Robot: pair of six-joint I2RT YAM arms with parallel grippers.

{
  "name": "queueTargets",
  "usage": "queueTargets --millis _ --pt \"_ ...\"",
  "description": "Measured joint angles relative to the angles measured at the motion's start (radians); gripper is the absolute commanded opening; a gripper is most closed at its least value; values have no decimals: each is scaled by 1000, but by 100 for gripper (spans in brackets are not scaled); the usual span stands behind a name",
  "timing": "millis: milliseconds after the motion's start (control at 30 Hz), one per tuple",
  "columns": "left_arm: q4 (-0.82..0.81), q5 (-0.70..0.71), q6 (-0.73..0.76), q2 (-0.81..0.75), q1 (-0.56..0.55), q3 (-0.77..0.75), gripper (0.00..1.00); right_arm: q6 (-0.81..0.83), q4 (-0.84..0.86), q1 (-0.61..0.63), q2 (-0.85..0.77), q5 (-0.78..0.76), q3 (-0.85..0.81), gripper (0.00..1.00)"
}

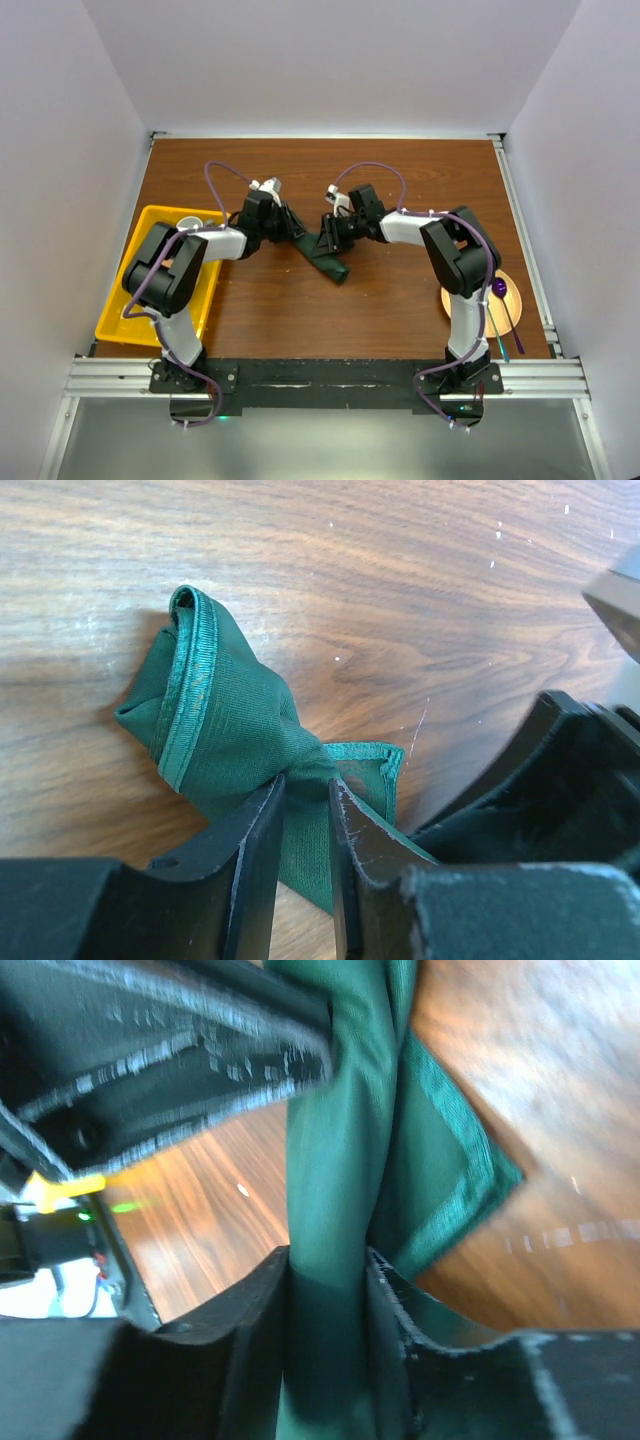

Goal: Fold the napkin, place the utensils inside, and roll it up
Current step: Roll the napkin with the utensil

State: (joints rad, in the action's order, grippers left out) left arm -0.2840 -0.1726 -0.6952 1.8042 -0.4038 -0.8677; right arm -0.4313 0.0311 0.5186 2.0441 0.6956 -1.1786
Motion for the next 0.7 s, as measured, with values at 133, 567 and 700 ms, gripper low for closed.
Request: queueTargets --millis 133,567,700 --pt "8 -6 0 14 0 -21 29 60 -92 0 -39 -43 0 45" --pt "109 -10 9 8 9 -76 32 166 -294 0 -208 -243 114 36" --pt "144 -16 9 -18 12 -85 34 164 -278 -2 -210 -248 126 32"
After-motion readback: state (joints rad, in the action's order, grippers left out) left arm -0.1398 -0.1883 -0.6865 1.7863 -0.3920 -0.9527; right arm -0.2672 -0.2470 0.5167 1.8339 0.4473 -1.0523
